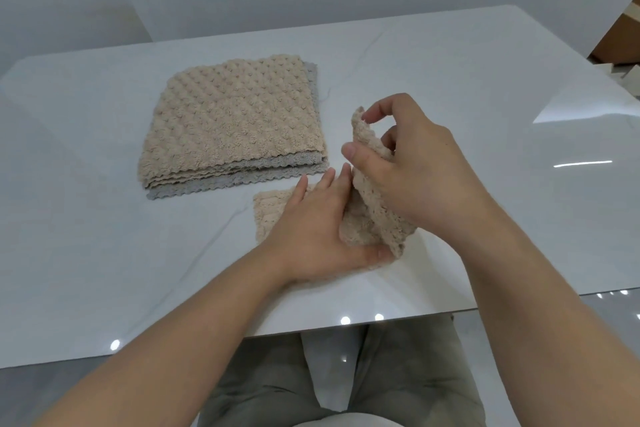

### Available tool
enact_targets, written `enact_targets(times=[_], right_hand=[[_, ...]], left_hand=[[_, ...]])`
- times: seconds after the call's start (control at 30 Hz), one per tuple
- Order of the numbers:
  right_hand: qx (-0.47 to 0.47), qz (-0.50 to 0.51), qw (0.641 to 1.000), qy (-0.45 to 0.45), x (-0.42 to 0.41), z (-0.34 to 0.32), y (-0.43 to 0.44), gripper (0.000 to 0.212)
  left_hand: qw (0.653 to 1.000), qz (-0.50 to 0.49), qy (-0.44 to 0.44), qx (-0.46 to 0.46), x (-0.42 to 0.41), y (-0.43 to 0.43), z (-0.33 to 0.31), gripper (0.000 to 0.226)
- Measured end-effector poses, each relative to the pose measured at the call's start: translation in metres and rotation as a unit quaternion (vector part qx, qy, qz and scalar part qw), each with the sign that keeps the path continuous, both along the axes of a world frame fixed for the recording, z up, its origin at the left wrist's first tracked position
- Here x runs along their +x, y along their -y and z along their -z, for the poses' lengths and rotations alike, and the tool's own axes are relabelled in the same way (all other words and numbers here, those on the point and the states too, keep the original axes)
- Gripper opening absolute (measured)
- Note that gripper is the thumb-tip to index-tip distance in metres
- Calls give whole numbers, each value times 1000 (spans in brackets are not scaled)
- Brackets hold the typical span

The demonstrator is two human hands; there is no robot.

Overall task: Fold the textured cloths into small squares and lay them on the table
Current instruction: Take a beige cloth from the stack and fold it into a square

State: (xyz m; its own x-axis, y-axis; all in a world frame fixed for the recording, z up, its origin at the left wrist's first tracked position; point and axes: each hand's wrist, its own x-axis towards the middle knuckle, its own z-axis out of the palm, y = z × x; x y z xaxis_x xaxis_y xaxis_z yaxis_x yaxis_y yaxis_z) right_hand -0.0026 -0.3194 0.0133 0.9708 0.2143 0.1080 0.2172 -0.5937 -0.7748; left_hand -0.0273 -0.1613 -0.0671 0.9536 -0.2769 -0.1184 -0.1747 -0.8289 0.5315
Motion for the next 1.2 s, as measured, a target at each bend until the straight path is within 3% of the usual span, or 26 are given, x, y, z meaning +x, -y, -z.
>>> enact_targets(times=[0.13,0.2,0.27,0.3,0.4,0.47,0.63,0.77,0.97,1.2], right_hand=[[14,-7,999,-34,-14,-4,11,52],[20,-19,999,-44,-24,-2,13,59],[15,-34,998,-42,-33,6,9,57],[10,-40,998,-39,-37,11,6,55],[1,-54,998,-25,-47,28,-5,48],[1,-56,998,-20,-51,39,-12,44],[2,-52,999,-18,-59,57,-21,42],[-39,-38,998,7,-68,63,-14,48],[-155,-17,979,129,-87,63,-16,21],[-147,-62,972,172,-93,65,-36,47]], left_hand=[[959,-74,-104,-255,6,-25,-26,99],[941,-145,-66,-300,13,-33,-42,69],[929,-228,-36,-288,21,-39,-57,31],[924,-257,-47,-281,23,-39,-64,28],[916,-278,-140,-253,24,-38,-78,59],[921,-265,-173,-228,23,-35,-81,64],[944,-229,-145,-186,23,-32,-67,30],[933,-243,-152,-217,27,-35,-61,27],[910,-259,-165,-278,29,-44,-57,22],[890,-269,-185,-318,16,-72,-60,35]])
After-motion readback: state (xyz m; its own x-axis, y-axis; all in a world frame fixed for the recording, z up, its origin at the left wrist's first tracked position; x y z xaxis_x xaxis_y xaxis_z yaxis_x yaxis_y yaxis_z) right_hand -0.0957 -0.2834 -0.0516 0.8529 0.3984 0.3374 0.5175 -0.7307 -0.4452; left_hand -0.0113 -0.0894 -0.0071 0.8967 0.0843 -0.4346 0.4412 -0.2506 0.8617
